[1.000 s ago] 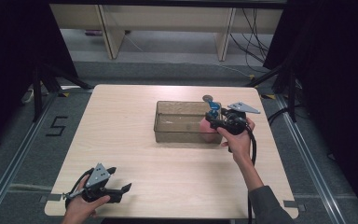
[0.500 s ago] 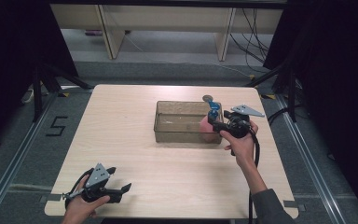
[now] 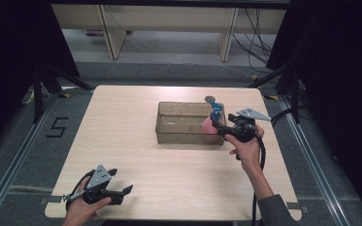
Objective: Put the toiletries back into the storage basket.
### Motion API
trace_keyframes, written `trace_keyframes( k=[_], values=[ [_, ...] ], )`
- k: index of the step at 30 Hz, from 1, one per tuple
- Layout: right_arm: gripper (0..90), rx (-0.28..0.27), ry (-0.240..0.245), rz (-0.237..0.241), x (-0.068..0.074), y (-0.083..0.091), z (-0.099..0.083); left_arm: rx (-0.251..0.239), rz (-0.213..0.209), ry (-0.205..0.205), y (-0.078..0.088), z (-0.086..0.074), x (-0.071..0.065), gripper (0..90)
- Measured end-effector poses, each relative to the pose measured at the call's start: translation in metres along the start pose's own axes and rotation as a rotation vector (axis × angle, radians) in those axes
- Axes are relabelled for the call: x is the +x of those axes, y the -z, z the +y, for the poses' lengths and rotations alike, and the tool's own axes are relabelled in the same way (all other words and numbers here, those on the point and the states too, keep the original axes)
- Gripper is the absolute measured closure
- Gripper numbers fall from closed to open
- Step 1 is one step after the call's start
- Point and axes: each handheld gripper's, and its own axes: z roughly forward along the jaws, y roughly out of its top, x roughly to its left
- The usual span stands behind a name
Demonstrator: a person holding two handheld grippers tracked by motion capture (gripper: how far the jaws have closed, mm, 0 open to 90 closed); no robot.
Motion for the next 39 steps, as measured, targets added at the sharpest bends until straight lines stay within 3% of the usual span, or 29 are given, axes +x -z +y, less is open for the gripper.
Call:
trace_keyframes(
  k=[2, 6, 7, 9, 11, 12, 13, 15, 22, 28, 29, 30, 32, 34, 35, 39],
  values=[
    [24.8, -0.017, -0.029, 0.025, 0.001, 0.0, -0.001, -0.001, 0.0, 0.0, 0.0, 0.0, 0.0, 14.8],
    [24.8, 0.006, -0.017, 0.028, 0.003, 0.002, -0.002, 0.001, 0.0, -0.001, 0.0, 0.0, 0.0, 14.8],
    [24.7, 0.003, -0.044, 0.022, 0.005, 0.003, -0.003, 0.001, 0.0, 0.001, 0.0, 0.0, 0.0, 14.8],
    [24.6, -0.014, 0.0, 0.024, 0.002, 0.003, -0.004, 0.002, -0.001, 0.002, 0.0, 0.0, 0.0, 14.8],
    [24.6, -0.012, 0.004, 0.023, 0.003, 0.003, -0.004, -0.001, -0.001, 0.004, 0.0, 0.0, 0.001, 14.8],
    [24.4, 0.007, -0.037, 0.028, 0.006, 0.005, -0.005, 0.0, 0.001, 0.008, 0.0, 0.0, 0.001, 14.8],
    [24.4, 0.007, -0.037, 0.028, 0.006, 0.005, -0.005, -0.002, 0.002, 0.011, 0.0, -0.001, 0.001, 14.8],
    [24.3, -0.003, -0.004, 0.032, 0.004, 0.006, -0.007, -0.008, 0.005, 0.017, -0.001, 0.0, 0.002, 14.8],
    [23.6, 0.004, -0.025, 0.052, 0.008, 0.009, -0.011, 0.0, 0.007, 0.015, -0.001, 0.0, 0.001, 14.8],
    [23.2, 0.01, 0.01, 0.051, 0.008, 0.016, -0.015, 0.005, 0.01, 0.008, -0.001, 0.0, 0.002, 14.8],
    [23.2, 0.01, -0.009, 0.058, 0.009, 0.017, -0.016, 0.005, 0.01, 0.008, -0.001, 0.0, 0.002, 14.8],
    [23.2, 0.015, 0.015, 0.043, 0.008, 0.018, -0.016, 0.006, 0.012, 0.013, -0.001, 0.0, 0.001, 14.8],
    [23.2, 0.013, -0.011, 0.056, 0.009, 0.02, -0.018, 0.001, 0.007, 0.006, 0.0, 0.0, 0.002, 14.8],
    [23.2, 0.003, 0.006, 0.059, 0.008, 0.021, -0.019, -0.002, 0.013, 0.018, 0.0, 0.0, 0.002, 14.8],
    [23.2, 0.007, -0.02, 0.064, 0.01, 0.022, -0.02, 0.004, 0.015, 0.006, 0.0, 0.0, 0.003, 14.8],
    [23.1, 0.016, 0.007, 0.058, 0.009, 0.025, -0.02, -0.005, 0.012, 0.018, 0.0, 0.0, 0.002, 14.8]
  ],
)
